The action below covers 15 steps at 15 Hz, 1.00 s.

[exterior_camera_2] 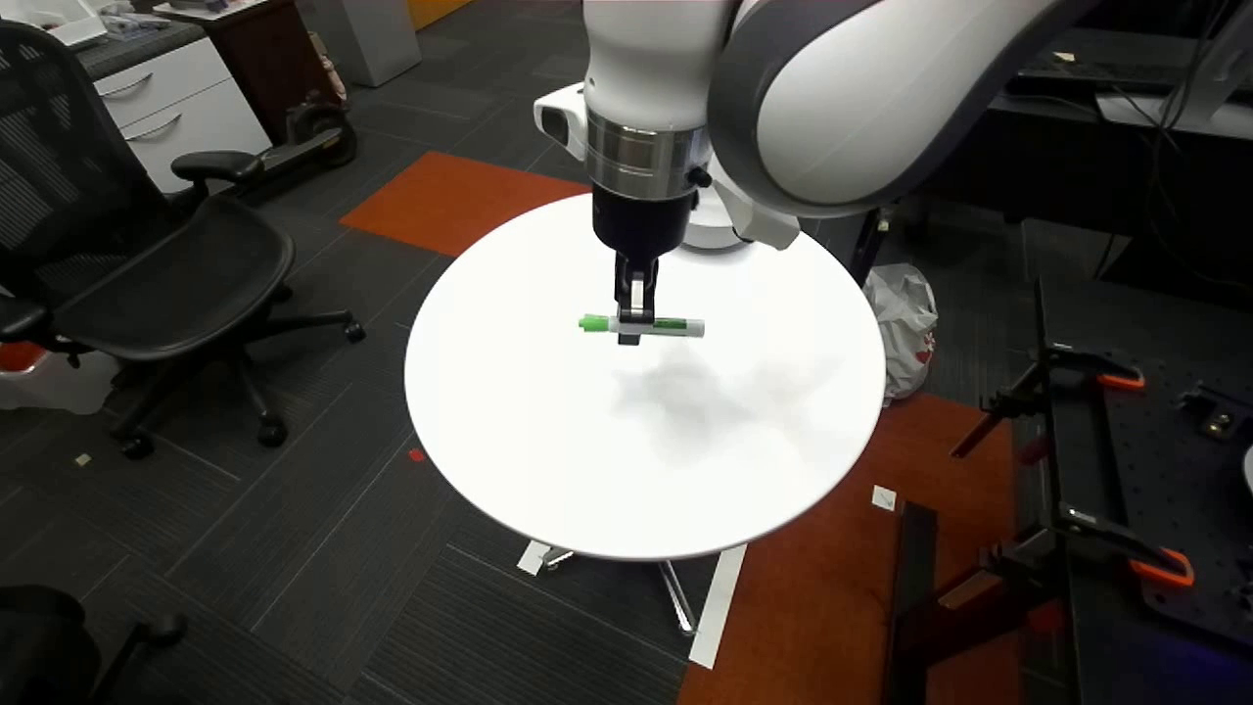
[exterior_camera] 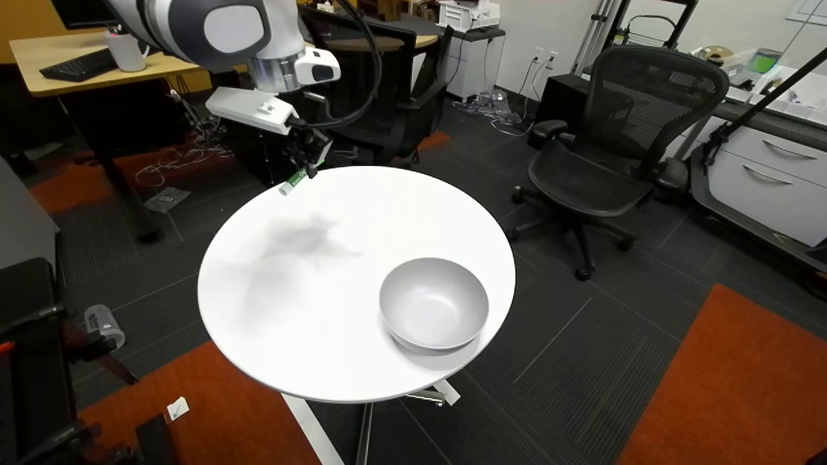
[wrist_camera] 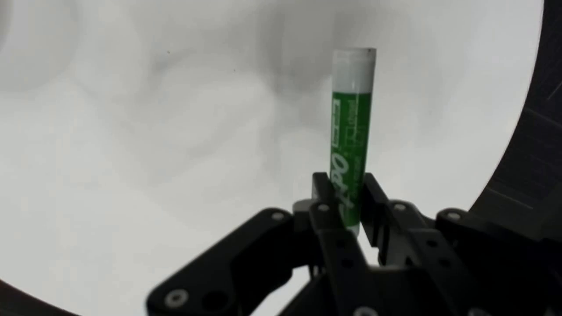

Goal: Remove the green marker from the grey bowl and put it on the table

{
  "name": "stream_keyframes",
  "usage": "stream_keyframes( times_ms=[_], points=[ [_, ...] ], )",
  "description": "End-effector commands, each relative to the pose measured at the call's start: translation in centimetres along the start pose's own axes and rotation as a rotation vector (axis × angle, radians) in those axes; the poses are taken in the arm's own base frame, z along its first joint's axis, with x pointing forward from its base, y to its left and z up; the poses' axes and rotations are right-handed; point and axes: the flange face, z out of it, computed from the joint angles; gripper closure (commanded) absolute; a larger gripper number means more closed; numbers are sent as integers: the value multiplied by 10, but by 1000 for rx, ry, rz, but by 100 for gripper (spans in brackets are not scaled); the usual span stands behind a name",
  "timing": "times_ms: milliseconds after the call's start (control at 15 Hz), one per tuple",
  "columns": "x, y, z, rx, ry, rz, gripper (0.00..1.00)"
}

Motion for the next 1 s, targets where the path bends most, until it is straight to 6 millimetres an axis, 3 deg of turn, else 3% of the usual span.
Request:
stream_keyframes(
  times_ms=[0, 533, 933],
  points=[
    [2, -4, 19, 1, 2, -112, 95],
    [-10, -44, 75, 11, -80, -292, 95],
    [-4, -76, 87, 22, -41, -358, 95]
  ],
)
